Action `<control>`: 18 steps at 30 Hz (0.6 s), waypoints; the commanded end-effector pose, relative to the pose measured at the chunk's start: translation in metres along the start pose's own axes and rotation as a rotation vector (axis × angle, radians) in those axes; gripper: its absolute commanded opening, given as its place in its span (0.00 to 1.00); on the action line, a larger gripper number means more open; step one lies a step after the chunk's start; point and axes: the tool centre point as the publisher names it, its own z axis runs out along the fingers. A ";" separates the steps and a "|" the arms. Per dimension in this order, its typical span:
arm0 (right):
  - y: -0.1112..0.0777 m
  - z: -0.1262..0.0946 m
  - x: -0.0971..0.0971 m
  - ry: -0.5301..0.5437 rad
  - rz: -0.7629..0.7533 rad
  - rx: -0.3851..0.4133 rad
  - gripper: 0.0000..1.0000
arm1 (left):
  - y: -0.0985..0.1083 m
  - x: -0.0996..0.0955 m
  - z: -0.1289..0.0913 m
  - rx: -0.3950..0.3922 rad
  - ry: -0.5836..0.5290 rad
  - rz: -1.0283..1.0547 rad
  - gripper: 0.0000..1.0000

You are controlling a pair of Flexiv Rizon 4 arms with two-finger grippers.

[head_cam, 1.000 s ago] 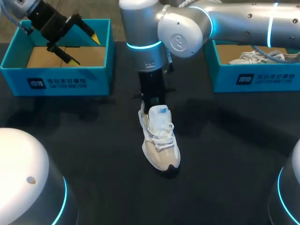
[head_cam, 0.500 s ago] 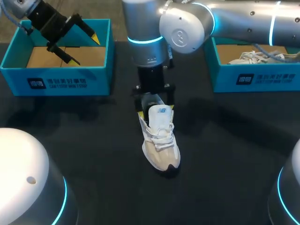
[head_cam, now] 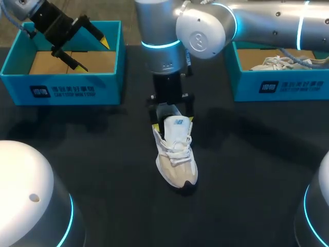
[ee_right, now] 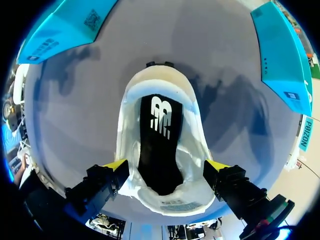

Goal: Take the shoe out of the shoebox, open the shoe tongue, remove and reinsert the insole, then place the shoe into the shoebox

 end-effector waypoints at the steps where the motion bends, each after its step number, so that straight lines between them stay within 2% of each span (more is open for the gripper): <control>1: -0.007 0.002 -0.003 -0.001 0.005 0.000 1.00 | -0.001 0.000 0.000 -0.003 0.003 0.000 1.00; 4: -0.009 0.003 -0.002 0.002 0.008 0.002 1.00 | -0.001 0.000 0.000 -0.003 0.003 0.000 1.00; 18: -0.016 -0.022 0.002 -0.032 0.027 -0.060 1.00 | -0.001 0.000 0.000 -0.003 0.003 0.000 1.00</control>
